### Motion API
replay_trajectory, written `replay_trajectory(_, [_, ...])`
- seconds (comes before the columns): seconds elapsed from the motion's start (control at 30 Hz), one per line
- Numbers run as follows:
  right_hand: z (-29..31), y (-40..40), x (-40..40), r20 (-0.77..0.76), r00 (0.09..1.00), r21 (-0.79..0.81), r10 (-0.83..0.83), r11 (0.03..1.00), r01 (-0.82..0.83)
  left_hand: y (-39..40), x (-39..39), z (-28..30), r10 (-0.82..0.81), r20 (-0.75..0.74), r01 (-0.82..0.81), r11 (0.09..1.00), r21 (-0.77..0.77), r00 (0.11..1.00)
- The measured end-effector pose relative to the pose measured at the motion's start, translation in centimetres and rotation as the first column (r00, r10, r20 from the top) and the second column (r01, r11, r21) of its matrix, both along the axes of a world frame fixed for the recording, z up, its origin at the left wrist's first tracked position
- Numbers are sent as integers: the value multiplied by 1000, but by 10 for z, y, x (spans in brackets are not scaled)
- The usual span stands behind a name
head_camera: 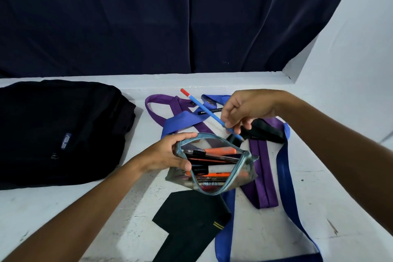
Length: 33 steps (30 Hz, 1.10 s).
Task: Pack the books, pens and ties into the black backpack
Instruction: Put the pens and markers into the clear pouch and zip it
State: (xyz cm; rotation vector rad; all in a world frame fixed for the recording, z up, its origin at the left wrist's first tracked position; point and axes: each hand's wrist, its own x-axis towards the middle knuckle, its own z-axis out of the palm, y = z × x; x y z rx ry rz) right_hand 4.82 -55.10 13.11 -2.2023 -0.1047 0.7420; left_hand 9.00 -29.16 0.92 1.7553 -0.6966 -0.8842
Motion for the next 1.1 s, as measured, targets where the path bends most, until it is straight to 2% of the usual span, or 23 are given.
replay_trajectory(0.07, [-15, 5, 0, -24, 999, 117, -42, 992, 44, 0, 0, 0, -3, -2, 3, 1000, -5, 1000])
replay_trajectory(0.17, [-35, 16, 0, 2, 1000, 107, -23, 994, 23, 0, 1, -2, 8, -24, -9, 1000, -24, 1000])
replay_trajectory(0.3, [-38, 23, -1, 94, 985, -120, 147, 983, -135, -1, 1, -3, -2, -58, -1, 999, -53, 998])
replay_trajectory(0.4, [-36, 32, -2, 47, 950, -351, 309, 895, -274, 0, 3, -6, 4, -114, -12, 997, -72, 993])
replay_trajectory(0.5, [-35, 41, -3, -3, 934, -472, 356, 823, -315, 1, 5, -7, -3, -101, -4, 997, -75, 995])
replay_trajectory(0.57, [-31, 42, 0, 40, 943, -439, 329, 854, -279, 0, 4, -6, 4, -97, -11, 997, -71, 995])
replay_trajectory(0.67, [-31, 47, 3, 115, 962, -297, 245, 933, -202, -1, 5, -7, -6, -84, 0, 998, -70, 996])
replay_trajectory(0.77, [-44, 57, 4, 166, 959, -205, 229, 960, -193, -1, 5, -6, -40, -89, 32, 996, -89, 995])
replay_trajectory(0.93, [-44, 58, 4, 162, 946, -288, 279, 931, -225, 0, 4, -6, -26, -127, 10, 992, -127, 992])
replay_trajectory(1.03, [-37, 57, 1, 120, 936, -352, 330, 896, -270, 0, 3, -5, 75, -111, -79, 996, -32, 991])
replay_trajectory(1.1, [-34, 55, 2, 111, 934, -376, 340, 884, -277, -3, 3, -4, 162, -202, -172, 985, -32, 966])
